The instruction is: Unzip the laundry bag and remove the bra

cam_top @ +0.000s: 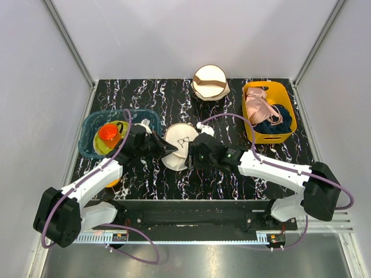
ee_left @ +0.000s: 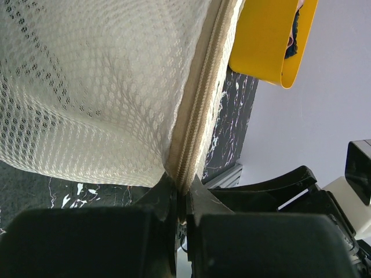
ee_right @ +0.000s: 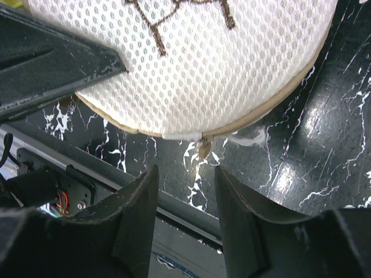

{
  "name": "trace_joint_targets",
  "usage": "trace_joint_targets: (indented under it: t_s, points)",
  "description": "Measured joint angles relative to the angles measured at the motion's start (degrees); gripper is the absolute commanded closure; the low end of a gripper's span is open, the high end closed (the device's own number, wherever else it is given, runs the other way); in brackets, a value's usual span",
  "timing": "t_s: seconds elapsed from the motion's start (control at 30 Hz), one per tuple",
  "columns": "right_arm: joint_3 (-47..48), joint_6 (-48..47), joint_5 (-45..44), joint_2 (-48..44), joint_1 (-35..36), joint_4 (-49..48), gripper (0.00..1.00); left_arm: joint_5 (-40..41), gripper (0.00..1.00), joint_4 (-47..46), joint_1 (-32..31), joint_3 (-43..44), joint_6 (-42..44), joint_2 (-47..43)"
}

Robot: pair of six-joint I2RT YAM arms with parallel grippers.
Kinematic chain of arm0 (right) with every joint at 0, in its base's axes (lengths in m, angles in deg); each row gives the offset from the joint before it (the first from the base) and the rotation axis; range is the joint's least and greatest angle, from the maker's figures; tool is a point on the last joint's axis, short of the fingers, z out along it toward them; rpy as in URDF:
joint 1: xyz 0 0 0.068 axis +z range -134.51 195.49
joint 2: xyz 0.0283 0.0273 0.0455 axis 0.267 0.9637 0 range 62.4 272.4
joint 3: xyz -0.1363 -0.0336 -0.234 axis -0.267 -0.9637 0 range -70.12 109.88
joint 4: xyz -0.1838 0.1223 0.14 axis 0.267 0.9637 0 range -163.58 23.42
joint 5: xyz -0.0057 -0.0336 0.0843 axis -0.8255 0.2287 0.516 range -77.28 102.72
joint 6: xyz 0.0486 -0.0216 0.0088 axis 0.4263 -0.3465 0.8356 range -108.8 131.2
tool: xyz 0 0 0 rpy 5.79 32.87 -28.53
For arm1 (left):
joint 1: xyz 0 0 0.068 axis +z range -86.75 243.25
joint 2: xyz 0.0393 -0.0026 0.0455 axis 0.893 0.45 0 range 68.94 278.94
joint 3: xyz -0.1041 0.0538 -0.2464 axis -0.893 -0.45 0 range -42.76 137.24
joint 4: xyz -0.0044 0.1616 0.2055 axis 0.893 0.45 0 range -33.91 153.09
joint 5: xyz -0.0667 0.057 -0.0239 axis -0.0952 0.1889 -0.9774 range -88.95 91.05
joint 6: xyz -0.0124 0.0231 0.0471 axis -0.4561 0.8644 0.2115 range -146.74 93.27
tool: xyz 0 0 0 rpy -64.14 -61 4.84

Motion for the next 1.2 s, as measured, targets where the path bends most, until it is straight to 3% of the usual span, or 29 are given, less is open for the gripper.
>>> trace_joint_targets:
  t_s: [0.23,0.33,0.47,0.5,0.53,0.97,1.2]
  points:
    - [0.1,0.0,-2.5,2.1,0.0,-1.5,0.55,0.0,1.0,0.0,0.0,0.0,0.0,0.0]
    - [0.1,0.0,-3.3,3.1,0.0,-1.5,0.62,0.0,1.0,0.0,0.0,0.0,-0.1,0.0]
    - [0.1,0.0,-5.3,3.3,0.0,-1.9,0.85,0.0,1.0,0.0,0.0,0.0,-0.1,0.0]
    - [-0.1,0.2,-6.2,3.2,0.0,-2.3,0.97,0.0,1.0,0.0,0.0,0.0,-0.2,0.0]
    - [-0.3,0.1,-6.6,3.1,0.0,-2.6,1.0,0.0,1.0,-0.1,0.0,0.0,-0.2,0.0]
    - [-7.8,-1.5,-13.4,-5.0,0.2,-3.3,1.0,-1.7,1.0,1.0,-0.3,1.3,1.6,1.3]
    - [-9.3,-1.7,-13.7,-11.7,0.3,-0.8,1.0,-6.1,1.0,4.3,-0.8,14.1,9.3,14.8]
